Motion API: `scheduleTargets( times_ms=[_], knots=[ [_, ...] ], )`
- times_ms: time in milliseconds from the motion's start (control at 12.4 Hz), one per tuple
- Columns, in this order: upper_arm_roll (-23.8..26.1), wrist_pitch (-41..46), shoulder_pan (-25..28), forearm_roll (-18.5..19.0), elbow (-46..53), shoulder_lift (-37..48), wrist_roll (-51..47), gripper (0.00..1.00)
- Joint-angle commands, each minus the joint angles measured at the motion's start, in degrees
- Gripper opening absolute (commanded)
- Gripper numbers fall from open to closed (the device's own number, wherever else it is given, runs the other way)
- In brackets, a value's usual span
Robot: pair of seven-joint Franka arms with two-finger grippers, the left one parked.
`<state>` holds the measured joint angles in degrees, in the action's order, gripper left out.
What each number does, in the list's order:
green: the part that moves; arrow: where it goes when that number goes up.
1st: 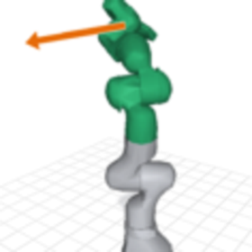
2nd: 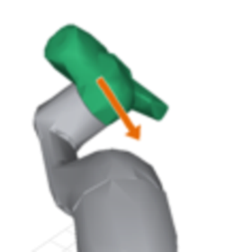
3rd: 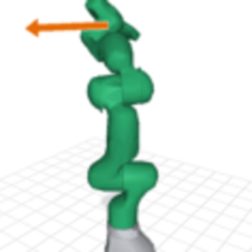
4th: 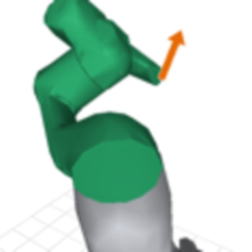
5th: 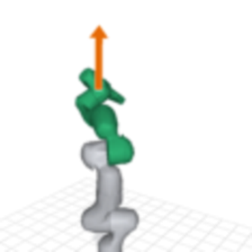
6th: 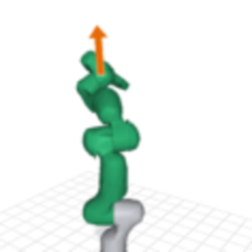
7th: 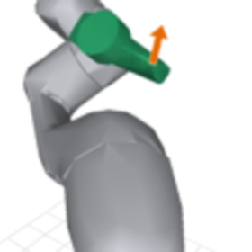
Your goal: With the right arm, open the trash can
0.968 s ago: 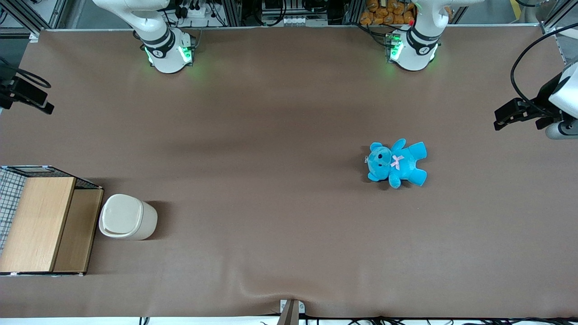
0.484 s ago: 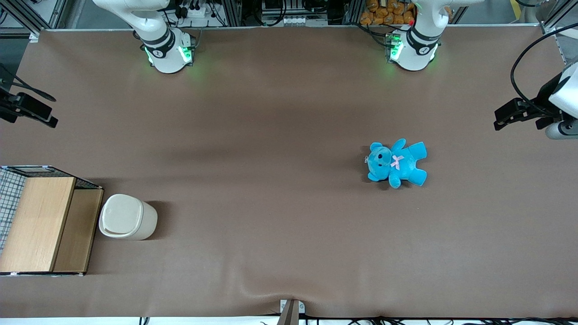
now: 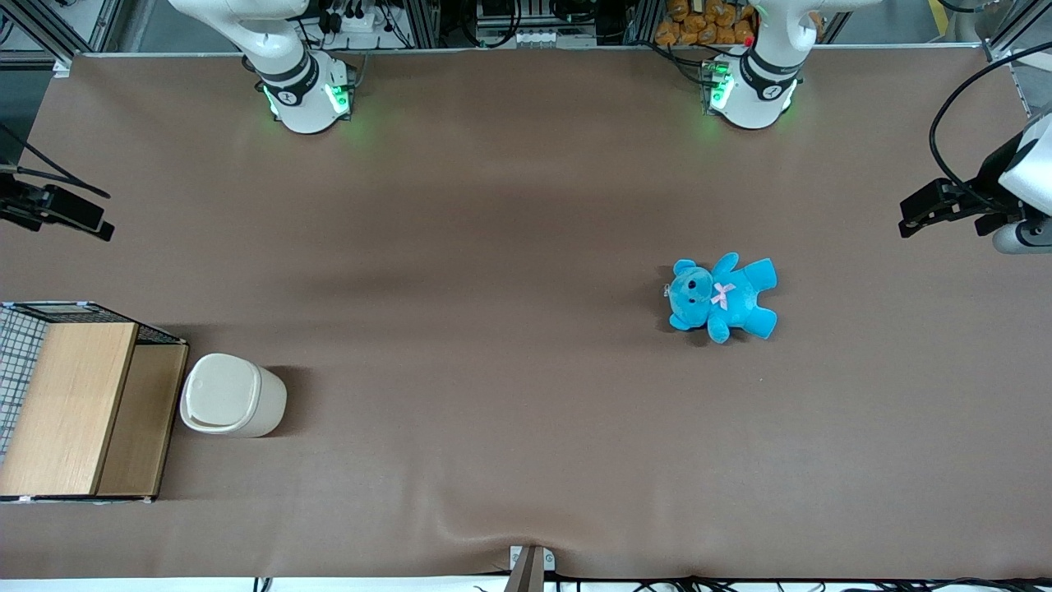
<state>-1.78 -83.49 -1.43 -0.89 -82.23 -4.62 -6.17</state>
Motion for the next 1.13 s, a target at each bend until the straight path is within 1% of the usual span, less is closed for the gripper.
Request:
scheduleTargets(
  times_ms=[0, 1048],
  knots=[
    [0.38, 0.26, -0.68, -0.43, -1.71, 1.89, 0.54, 1.0],
    [0.29, 0.17, -1.21, -0.51, -2.06, 2.6, -0.25, 1.0]
  ],
)
